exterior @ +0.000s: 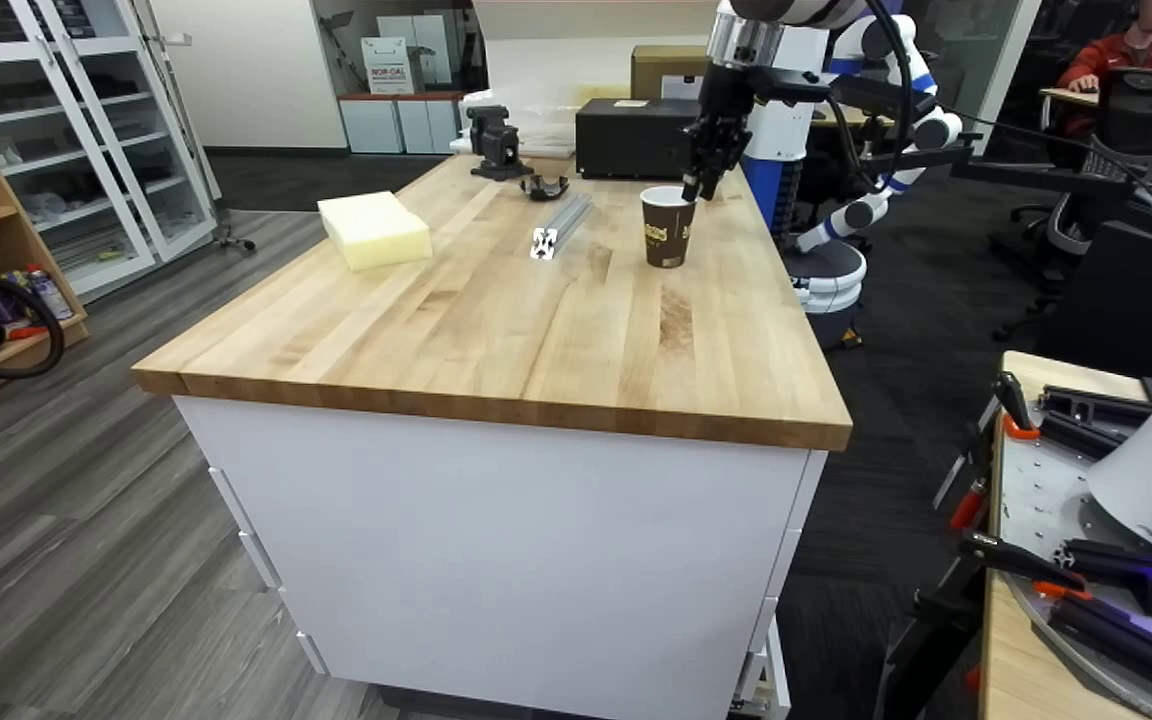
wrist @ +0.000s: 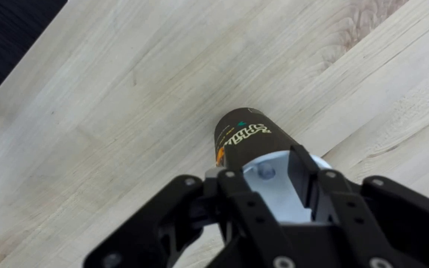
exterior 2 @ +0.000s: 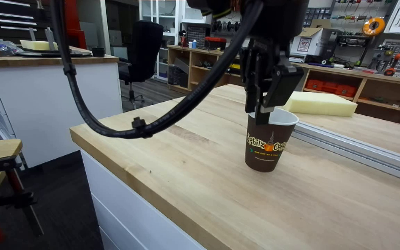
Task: Pick up the marker from the cup and put it on the table
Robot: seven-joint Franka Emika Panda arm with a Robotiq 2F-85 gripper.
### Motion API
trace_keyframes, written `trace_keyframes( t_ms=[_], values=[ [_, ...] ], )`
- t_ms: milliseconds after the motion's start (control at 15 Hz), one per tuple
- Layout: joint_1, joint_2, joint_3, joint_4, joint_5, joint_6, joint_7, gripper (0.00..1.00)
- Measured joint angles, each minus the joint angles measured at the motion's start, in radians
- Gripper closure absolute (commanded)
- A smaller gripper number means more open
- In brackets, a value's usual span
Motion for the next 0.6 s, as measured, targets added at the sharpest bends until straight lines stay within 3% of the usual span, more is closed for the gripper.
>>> trace_keyframes(
  t_ms=[67,133,467,600],
  values=[
    [-0.001,0.000,-0.001,0.003,-0.004,0.000,0.000,0.85],
    [-0.001,0.000,-0.001,0.005,-0.007,0.000,0.000,0.84],
    [-0.005,0.000,-0.001,0.014,-0.018,0.000,0.000,1.00],
    [-0.005,0.000,-0.001,0.016,-0.021,0.000,0.000,0.95]
  ],
)
